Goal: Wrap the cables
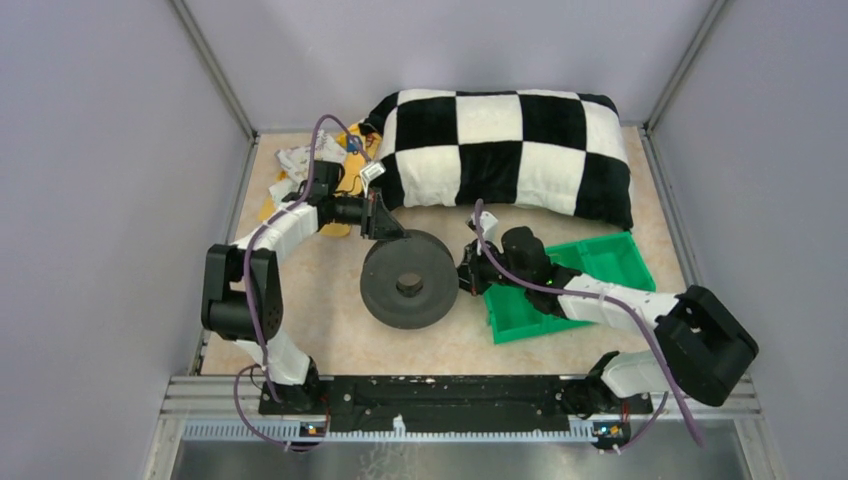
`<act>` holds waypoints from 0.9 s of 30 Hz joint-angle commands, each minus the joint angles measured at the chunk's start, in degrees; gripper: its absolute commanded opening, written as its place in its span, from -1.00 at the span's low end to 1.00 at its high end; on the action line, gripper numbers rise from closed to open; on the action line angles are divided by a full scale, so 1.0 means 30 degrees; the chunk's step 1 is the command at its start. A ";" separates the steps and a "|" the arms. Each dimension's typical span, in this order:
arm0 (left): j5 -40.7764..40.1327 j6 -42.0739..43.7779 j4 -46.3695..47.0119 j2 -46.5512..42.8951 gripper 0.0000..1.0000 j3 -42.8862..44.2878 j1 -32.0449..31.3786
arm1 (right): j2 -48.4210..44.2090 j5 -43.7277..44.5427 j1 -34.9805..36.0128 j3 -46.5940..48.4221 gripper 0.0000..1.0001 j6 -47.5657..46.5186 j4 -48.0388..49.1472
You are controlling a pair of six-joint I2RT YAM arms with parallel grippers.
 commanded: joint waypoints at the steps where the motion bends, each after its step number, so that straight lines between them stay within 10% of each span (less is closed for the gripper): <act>1: 0.0064 -0.0553 0.2227 0.1218 -1.00 -0.0022 0.0337 | 0.1021 -0.2977 0.0334 0.0425 -1.00 0.0882 0.3581; 6: 0.1646 0.0002 0.1443 0.3239 -1.00 0.1038 0.1166 | 0.3035 -0.4667 0.0029 0.0058 -1.00 0.2537 0.7131; 12: 0.1963 0.6108 -0.6566 0.6921 -1.00 0.5014 0.2282 | 0.7067 -0.6620 -0.0087 0.0478 -1.00 0.3872 1.1544; 27: 0.0008 0.0183 0.0600 0.8450 -1.00 0.3698 0.3980 | 1.1939 -0.5835 -0.0073 0.3095 -1.00 0.5881 1.4033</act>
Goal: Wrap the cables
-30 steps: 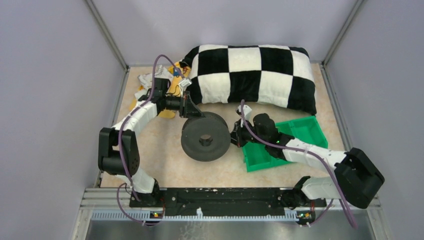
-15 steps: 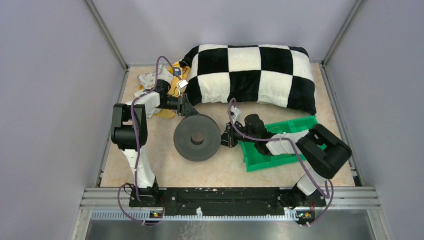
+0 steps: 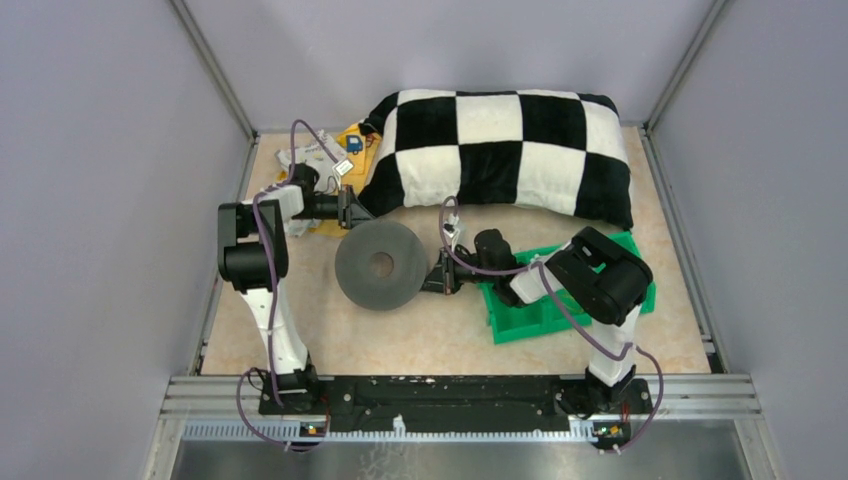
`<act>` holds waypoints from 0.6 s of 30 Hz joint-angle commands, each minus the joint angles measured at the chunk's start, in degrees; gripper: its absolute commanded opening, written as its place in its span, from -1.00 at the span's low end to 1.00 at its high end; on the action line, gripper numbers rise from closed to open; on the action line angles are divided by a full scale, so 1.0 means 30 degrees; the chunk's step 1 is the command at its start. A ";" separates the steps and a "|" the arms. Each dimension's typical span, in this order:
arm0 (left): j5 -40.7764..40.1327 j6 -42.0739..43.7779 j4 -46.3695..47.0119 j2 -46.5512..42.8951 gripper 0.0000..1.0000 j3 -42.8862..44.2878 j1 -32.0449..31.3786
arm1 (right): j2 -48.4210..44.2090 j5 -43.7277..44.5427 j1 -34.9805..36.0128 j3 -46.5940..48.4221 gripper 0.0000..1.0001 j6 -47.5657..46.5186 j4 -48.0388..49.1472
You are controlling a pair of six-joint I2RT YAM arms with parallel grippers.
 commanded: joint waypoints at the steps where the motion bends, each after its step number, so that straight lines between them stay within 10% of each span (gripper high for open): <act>1: -0.1299 -0.2350 0.4686 0.0513 -1.00 -0.0612 -0.0081 | 0.0721 -0.0313 0.0273 0.1572 -1.00 0.0717 0.2837; 18: -0.4599 -0.4960 0.7834 -0.0367 -0.09 -0.2306 0.0313 | 0.1345 0.1564 0.0346 0.3066 -1.00 0.0509 0.0892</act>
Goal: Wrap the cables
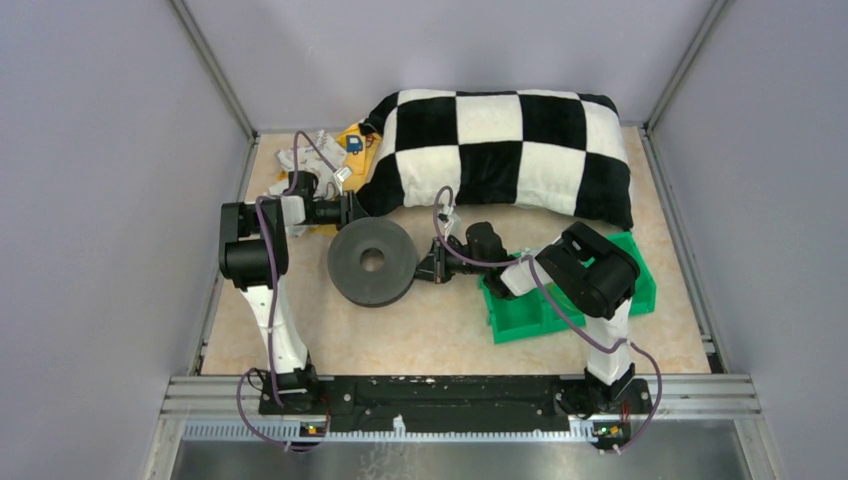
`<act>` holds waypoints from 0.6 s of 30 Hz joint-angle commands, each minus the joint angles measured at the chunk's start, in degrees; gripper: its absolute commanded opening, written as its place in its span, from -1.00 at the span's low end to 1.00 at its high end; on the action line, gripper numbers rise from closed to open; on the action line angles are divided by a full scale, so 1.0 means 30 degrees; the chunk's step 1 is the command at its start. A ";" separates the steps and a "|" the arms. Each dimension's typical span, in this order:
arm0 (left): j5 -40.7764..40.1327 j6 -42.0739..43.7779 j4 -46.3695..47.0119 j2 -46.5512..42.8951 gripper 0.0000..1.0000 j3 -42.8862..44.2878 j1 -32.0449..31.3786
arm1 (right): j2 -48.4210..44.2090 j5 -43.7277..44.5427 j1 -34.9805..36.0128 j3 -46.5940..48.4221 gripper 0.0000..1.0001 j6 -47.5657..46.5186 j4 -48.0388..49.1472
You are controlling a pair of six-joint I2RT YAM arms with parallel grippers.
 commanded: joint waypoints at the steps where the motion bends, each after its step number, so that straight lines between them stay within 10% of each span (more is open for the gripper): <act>1: -0.1165 -0.0755 0.1461 -0.1123 -0.06 -0.0411 0.0046 | -0.0273 0.0292 0.0300 0.0919 -1.00 -0.0453 0.0662; 12: -0.3228 -0.2101 0.2270 -0.2741 0.91 -0.0866 0.0316 | -0.0301 0.0563 0.0405 0.0890 -1.00 -0.0803 0.0186; 18: -0.4896 -0.2330 0.1734 -0.3523 0.98 -0.0392 0.0519 | -0.0273 0.0564 0.0433 0.0962 -1.00 -0.0819 0.0181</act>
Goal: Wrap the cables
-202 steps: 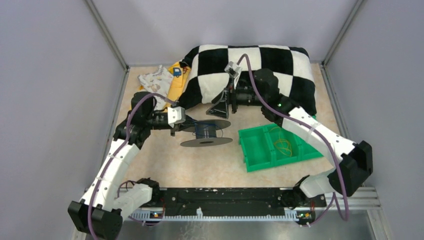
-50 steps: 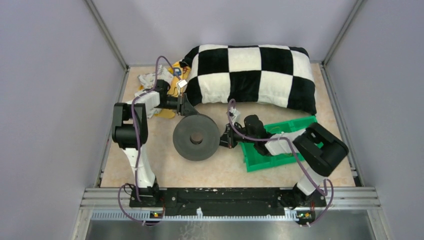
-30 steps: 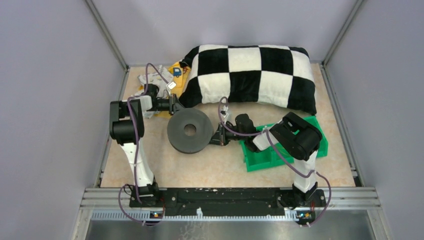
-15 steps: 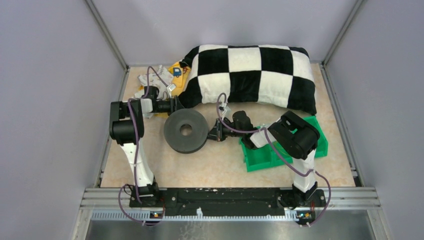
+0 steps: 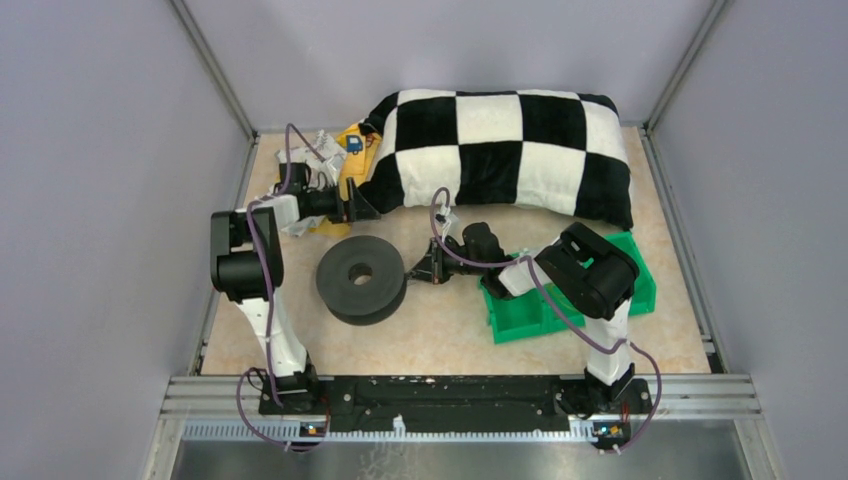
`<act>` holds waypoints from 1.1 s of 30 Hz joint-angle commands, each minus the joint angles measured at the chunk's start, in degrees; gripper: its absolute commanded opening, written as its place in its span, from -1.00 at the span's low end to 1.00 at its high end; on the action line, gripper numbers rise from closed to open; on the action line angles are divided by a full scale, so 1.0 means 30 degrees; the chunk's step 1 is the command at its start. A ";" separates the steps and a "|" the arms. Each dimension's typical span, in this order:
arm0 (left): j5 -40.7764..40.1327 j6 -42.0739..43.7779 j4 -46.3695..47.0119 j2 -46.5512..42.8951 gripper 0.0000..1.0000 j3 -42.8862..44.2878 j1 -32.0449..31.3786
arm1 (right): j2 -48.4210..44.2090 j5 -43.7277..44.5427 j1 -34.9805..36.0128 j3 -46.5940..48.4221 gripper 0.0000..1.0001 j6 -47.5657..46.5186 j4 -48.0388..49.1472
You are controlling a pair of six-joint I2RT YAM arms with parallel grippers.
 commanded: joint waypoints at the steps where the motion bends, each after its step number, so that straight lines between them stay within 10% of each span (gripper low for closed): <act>1: -0.1692 -0.0514 0.0326 -0.1441 0.98 0.0172 0.0374 | -0.0266 -0.0034 0.0183 0.0750 -1.00 -0.0353 0.0771; 21: -1.5744 -0.7518 -0.3913 -1.5613 0.97 -0.7369 0.0725 | 0.0168 -0.0246 0.0886 0.0790 -1.00 -0.0174 0.0576; 33: -1.2595 -0.9810 -0.5319 -1.8379 0.97 -1.0757 0.0739 | -0.0026 0.0476 0.1535 0.0840 -1.00 -0.0714 -0.0597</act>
